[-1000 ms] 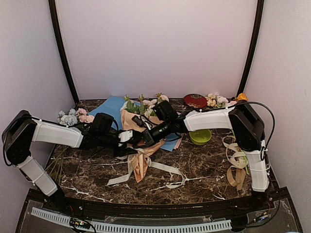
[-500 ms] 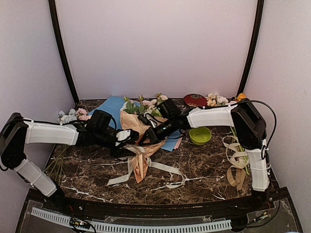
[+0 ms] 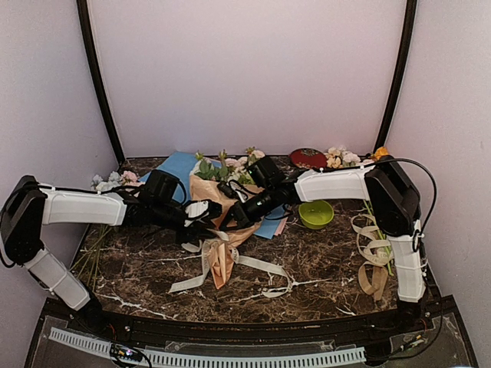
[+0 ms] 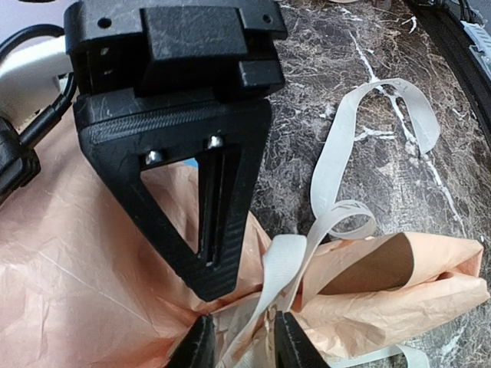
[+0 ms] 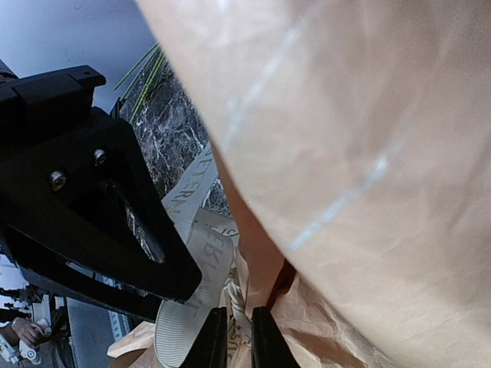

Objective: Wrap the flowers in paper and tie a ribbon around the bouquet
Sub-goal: Cross the half-tied ribbon over the folded bouquet.

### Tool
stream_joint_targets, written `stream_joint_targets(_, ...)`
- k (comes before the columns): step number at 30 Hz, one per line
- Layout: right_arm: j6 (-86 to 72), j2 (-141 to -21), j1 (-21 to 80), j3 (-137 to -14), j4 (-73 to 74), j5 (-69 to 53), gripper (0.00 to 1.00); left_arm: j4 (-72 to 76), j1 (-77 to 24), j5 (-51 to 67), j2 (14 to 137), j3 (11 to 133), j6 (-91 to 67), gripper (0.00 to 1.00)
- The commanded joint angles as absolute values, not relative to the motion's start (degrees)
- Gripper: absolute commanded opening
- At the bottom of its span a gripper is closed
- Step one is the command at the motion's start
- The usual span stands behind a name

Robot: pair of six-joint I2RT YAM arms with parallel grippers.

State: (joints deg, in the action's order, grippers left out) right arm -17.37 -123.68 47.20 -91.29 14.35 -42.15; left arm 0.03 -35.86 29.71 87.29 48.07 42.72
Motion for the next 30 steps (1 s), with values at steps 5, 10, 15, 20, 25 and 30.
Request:
stream_joint_targets(5, -15.94, -123.52, 47.14, -92.22, 13.75, -44.14, 0.15, -0.08, -35.60, 27.74, 88.35, 49.80, 43.65, 0.16)
stream_joint_targets(10, -14.81, -125.31, 47.15, -94.03, 14.97, -45.01, 0.16, 4.54, -35.60, 28.89, 85.08, 47.74, 42.36, 0.00)
stream_joint_targets(15, -13.97, -127.31, 47.34, -97.19, 15.88, -47.80, 0.18, 6.09, -35.60, 30.50, 83.27, 46.02, 42.20, 0.00)
stream_joint_targets(20, -12.46, -127.22, 47.71, -96.86, 15.83, -51.55, 0.22, 3.74, -35.60, 31.40, 83.84, 46.83, 42.66, 0.00)
stream_joint_targets(25, -9.22, -126.87, 47.93, -96.09, 16.63, -55.23, 0.22, 1.08, -35.60, 32.12, 84.00, 47.54, 43.92, 0.00)
stream_joint_targets(30, -6.53, -127.00, 47.93, -96.73, 18.15, -55.89, 0.22, -3.03, -35.60, 32.79, 84.86, 49.29, 45.38, 0.00)
